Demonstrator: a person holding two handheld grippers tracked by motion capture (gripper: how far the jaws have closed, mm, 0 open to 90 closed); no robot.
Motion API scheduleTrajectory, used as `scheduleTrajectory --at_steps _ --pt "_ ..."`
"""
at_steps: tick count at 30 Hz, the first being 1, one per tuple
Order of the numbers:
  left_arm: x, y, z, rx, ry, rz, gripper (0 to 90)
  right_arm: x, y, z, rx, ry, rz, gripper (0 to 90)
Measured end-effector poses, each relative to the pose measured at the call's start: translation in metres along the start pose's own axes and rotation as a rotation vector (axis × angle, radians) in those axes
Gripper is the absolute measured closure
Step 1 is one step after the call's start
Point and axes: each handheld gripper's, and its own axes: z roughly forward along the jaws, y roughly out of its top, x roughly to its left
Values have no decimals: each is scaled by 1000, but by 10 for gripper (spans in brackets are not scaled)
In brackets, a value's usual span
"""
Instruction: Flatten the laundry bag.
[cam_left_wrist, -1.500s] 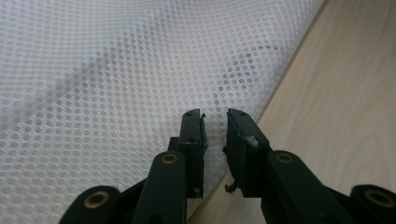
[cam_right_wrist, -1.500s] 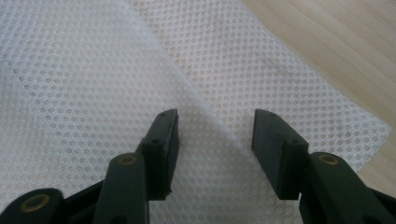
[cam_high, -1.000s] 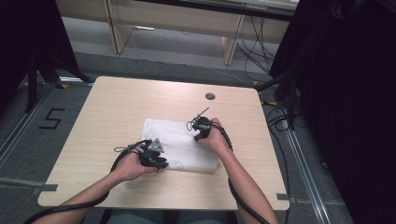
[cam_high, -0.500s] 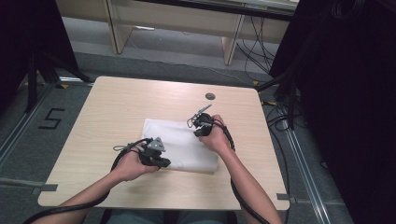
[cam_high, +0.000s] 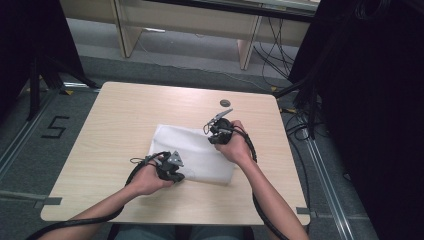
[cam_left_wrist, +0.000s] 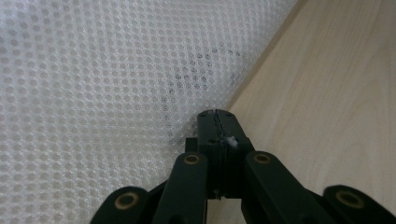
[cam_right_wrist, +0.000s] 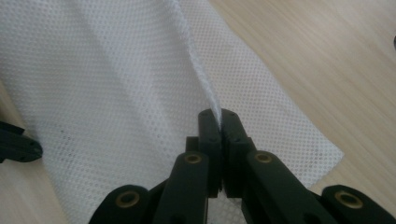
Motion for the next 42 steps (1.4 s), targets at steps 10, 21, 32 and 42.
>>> scheduleTrajectory --at_steps 10,21,32,42 --pt "7 2 3 -32 38 -56 890 12 6 -24 -50 11 -29 896" --pt "15 3 3 -73 103 -145 893 22 7 -38 -92 23 -37 895" --pt "6 12 2 -104 91 -104 892 24 8 -46 -129 18 -31 894" --pt "16 15 9 -127 127 -144 892 34 12 -54 -144 18 -55 893"
